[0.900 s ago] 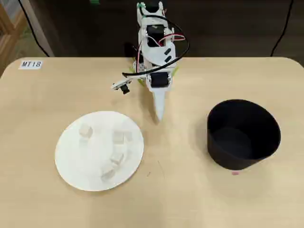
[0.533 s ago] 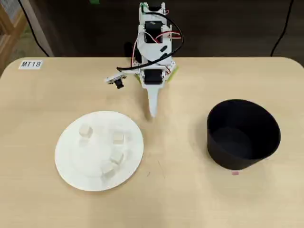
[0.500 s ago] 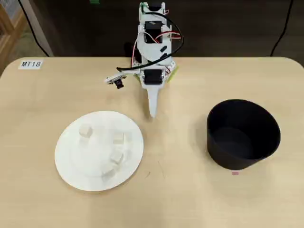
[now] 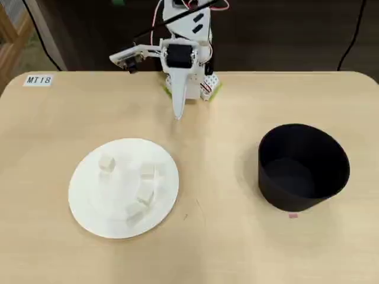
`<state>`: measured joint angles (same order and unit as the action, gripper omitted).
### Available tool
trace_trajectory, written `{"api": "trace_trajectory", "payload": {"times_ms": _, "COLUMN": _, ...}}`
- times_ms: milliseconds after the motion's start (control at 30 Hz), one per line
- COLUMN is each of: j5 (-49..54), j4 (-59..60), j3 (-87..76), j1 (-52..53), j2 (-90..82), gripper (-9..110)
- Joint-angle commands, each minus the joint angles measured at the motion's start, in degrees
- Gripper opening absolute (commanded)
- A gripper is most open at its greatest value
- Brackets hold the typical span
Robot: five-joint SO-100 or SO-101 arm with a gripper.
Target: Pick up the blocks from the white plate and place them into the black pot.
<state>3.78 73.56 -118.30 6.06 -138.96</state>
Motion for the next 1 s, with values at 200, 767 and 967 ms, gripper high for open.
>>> {"api": "trace_trajectory", "payload": {"times_ms": 200, "j5": -1.4, "j4": 9.2, "j3": 20.5, "j1": 17.2, "j2": 24.9, "gripper": -2}}
{"api": "trace_trajectory", "payload": {"times_ms": 767, "j5": 18.3, "j4": 21.7, "j3": 38.2, "j1": 38.2, "j2": 47.8, "gripper": -2}}
{"api": "trace_trajectory", "payload": {"times_ms": 967, "j5": 19.8, "j4": 19.1, "j3": 34.1, "j1": 36.8, "j2": 48.3, "gripper": -2}}
